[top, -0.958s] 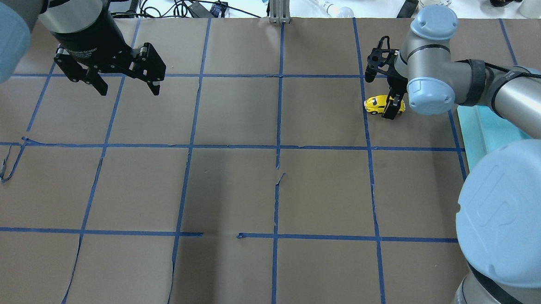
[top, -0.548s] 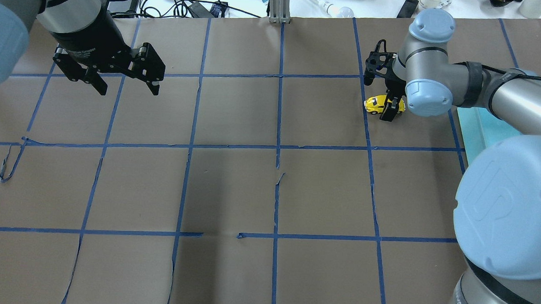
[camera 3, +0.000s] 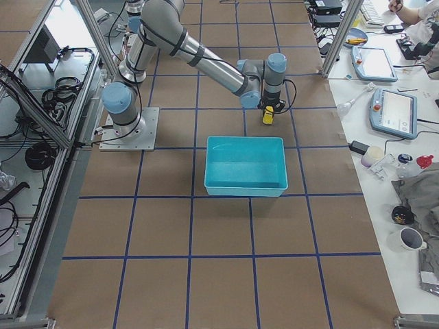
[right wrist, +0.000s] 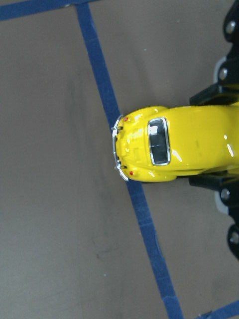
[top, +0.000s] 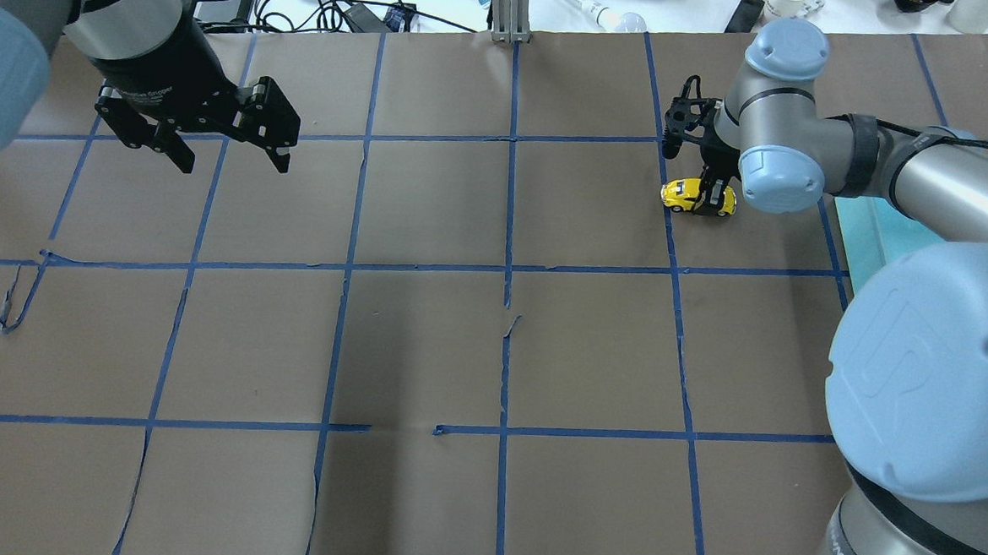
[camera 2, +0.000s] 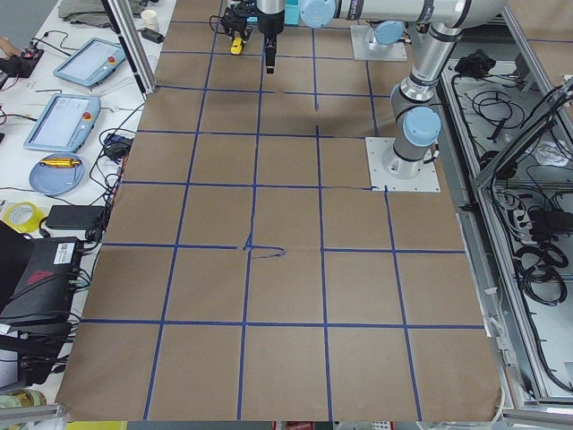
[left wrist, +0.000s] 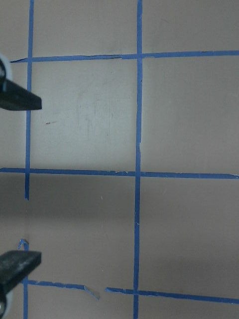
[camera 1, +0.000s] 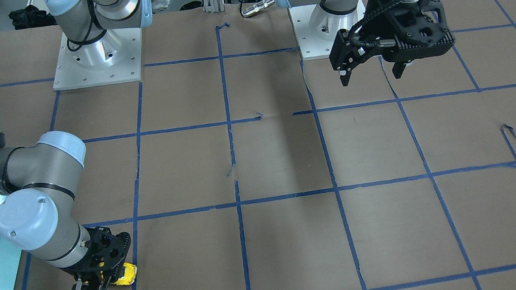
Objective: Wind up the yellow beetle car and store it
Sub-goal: 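Carry the car with the right gripper into the light-blue bin and release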
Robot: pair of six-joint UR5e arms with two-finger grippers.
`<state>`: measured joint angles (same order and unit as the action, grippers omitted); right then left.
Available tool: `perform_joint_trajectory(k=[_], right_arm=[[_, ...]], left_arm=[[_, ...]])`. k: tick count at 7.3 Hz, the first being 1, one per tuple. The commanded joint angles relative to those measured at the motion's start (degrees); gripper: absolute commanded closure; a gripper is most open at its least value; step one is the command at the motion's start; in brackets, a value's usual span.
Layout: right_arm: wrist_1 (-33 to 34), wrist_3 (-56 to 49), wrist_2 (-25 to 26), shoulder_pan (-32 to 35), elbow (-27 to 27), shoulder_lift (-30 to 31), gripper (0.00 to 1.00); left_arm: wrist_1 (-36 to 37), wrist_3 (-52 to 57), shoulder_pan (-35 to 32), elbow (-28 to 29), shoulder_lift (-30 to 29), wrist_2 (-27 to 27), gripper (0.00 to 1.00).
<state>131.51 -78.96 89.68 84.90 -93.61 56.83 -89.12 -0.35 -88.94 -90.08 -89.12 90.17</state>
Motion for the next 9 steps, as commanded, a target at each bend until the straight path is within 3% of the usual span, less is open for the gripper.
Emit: perform_joint_trajectory(k=[1, 3, 5, 7, 9], right_arm=[[-1.2, 0.0, 1.2, 0.0, 3.0, 1.3, 1.0], [-6.2, 0.0, 3.4, -1.0, 7.5, 3.8, 1.0], [-17.5, -2.7, 4.3, -5.3, 11.1, 8.5, 1.0], [-18.4, -8.9, 7.1, -9.6, 10.9, 10.5, 1.0], [-24.2, -20.5, 7.1, -16.5, 9.8, 13.3, 1.0]], left_arm=[[-0.1, 0.2, 0.2, 0.0, 0.0, 0.3, 0.0], [0.0, 0.2, 0.3, 0.1, 0.0, 0.2, 0.0], [0.0, 0.2, 0.4, 0.1, 0.0, 0.1, 0.0], [0.6, 0.3, 0.5, 0.0, -0.1, 0.0, 0.0], [1.8, 0.2, 0.5, -0.1, -0.3, -0.1, 0.0]])
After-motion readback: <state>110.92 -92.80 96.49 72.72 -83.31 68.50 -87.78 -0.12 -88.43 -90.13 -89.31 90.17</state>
